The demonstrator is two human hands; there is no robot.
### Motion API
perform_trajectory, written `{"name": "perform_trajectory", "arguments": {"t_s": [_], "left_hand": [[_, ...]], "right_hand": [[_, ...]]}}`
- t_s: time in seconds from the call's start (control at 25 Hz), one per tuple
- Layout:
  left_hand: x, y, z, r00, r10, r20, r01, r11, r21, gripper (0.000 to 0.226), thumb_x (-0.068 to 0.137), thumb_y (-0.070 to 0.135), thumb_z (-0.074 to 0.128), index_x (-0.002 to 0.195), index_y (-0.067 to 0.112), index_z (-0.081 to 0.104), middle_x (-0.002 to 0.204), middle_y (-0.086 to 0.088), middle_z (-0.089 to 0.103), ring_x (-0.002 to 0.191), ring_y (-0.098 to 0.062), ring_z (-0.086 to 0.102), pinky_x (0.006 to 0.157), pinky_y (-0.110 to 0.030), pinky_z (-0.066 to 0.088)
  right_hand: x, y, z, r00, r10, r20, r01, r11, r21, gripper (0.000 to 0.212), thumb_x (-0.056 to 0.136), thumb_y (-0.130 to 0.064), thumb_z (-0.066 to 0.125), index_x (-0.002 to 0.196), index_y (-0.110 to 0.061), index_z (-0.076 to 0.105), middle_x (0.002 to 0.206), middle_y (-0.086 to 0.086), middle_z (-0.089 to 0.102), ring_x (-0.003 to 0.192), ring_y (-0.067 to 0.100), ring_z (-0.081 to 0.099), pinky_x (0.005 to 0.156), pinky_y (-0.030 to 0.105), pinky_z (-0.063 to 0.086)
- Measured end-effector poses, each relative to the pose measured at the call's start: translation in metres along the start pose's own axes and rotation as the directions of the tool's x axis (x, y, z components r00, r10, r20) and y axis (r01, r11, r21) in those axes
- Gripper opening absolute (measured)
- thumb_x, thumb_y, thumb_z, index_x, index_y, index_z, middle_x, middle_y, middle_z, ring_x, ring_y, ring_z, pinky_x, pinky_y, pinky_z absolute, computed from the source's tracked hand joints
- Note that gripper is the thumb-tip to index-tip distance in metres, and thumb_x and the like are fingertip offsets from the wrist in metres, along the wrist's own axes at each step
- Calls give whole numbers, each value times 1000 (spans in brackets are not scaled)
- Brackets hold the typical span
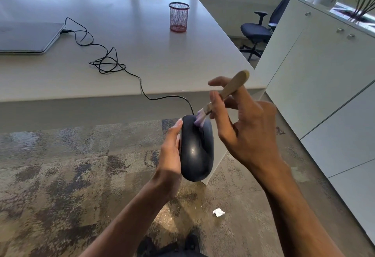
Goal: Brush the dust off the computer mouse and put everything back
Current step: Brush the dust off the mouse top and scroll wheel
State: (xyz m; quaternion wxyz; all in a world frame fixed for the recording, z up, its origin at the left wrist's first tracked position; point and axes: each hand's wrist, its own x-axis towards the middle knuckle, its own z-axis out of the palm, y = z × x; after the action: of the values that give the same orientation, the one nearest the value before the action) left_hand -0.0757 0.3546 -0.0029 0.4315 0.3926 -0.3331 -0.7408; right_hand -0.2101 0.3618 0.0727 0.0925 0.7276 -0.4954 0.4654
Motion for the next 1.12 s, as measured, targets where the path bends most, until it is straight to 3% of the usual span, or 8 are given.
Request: {"name": "perform_trajectory", "arguments": {"t_s": [0.12,0.28,0.36,0.48,0.6,0.84,1.0,1.12], "left_hand": [[0,2,0,1000,-26,-16,26,1000,-5,58,88,58,43,118,16,70,114,-15,72,106,-31,64,102,-54,45],[4,2,-3,999,-43,-27,42,998,-53,59,94,57,43,123,11,66,114,-15,68,106,-32,61,100,-53,43],[5,1,-4,999,-33,-14,32,997,-64,55,90,58,48,114,14,69,105,-10,70,102,-27,62,95,-48,45],[6,0,-4,999,-36,15,37,997,-74,63,85,59,49,120,12,69,108,-14,71,100,-28,64,94,-46,45],[6,3,-6,997,-44,60,52,990,-131,57,90,57,48,109,11,76,99,-13,76,85,-24,70,87,-42,48],[4,6,-5,985,-114,126,142,960,-243,58,90,54,51,107,3,71,90,-17,72,66,-27,66,57,-33,54],[2,8,-5,978,-132,160,169,954,-246,61,91,55,49,116,2,65,86,-15,70,67,-26,66,57,-32,54],[1,8,-5,979,-137,153,169,960,-224,68,92,56,46,126,-1,61,86,-14,70,68,-25,65,57,-32,54]], "right_hand": [[1,4,4,998,45,-45,-45,999,-9,29,100,-25,50,118,-5,61,77,-5,73,62,11,72,58,31,60],[-4,1,2,993,52,-109,-26,974,224,20,99,-16,52,110,-5,63,81,-25,61,75,-7,68,68,10,53],[-7,0,2,997,31,-75,-14,977,211,20,99,-18,52,110,-6,63,79,-26,61,71,-4,69,64,18,56],[-6,4,6,994,82,-67,-75,992,102,25,99,-22,52,113,-5,64,80,-9,70,68,8,72,63,30,61],[-7,7,2,989,116,-94,-93,971,221,16,99,-18,52,106,-9,63,87,-20,65,77,-6,69,71,10,53],[-9,14,-13,997,42,66,-64,922,383,14,97,-10,51,100,-10,64,89,-17,64,84,-2,68,76,9,49],[-3,18,-20,978,-30,206,-39,946,323,14,97,-17,50,98,-14,64,81,-10,67,76,7,69,71,23,56],[1,20,-26,977,-33,210,-28,960,278,11,97,-16,51,96,-16,62,78,-5,66,76,9,68,71,23,56]]}}
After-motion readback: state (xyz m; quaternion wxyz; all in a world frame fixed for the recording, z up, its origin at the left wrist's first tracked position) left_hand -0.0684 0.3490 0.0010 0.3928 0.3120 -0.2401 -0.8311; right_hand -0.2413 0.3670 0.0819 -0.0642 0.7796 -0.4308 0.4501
